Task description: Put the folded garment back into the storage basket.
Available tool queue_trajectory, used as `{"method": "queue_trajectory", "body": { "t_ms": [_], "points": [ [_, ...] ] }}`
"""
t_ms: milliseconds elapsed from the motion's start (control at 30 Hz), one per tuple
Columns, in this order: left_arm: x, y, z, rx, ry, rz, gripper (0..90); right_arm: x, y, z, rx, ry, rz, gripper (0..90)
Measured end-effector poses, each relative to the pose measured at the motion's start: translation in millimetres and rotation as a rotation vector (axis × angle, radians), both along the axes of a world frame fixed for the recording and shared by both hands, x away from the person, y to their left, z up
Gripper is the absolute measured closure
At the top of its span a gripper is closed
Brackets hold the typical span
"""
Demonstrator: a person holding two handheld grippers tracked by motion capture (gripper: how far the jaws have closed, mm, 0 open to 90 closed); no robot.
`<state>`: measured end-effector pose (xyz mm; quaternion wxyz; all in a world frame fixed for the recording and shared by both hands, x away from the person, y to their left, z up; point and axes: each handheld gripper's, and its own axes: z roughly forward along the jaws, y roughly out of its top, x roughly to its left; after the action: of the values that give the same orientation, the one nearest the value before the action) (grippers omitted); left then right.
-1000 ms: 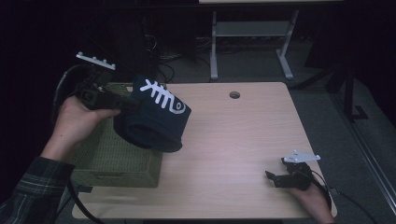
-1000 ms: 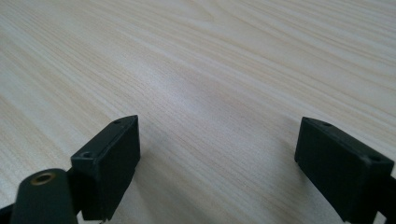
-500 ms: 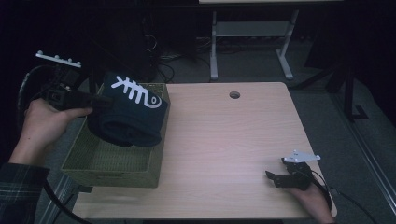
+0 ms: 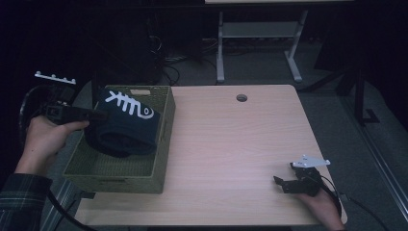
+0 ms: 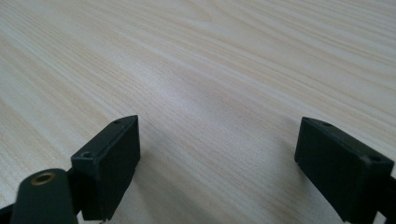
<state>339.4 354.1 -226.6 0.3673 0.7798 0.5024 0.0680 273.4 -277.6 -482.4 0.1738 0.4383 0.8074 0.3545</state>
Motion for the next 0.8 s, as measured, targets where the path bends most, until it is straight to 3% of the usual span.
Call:
{"method": "queue_trajectory", "body": {
  "t_ms": [433, 800],
  "points": [
    [10.2, 4.8, -33.4, 0.03, 0.028, 0.014, 76.9, 0.1, -0.1, -0.1, 0.0, -0.001, 0.001, 13.7],
    [20.2, 17.7, -49.7, 0.063, 0.045, 0.041, 77.0, 0.1, -0.1, -0.1, -0.001, -0.001, 0.001, 13.8]
  ]
}}
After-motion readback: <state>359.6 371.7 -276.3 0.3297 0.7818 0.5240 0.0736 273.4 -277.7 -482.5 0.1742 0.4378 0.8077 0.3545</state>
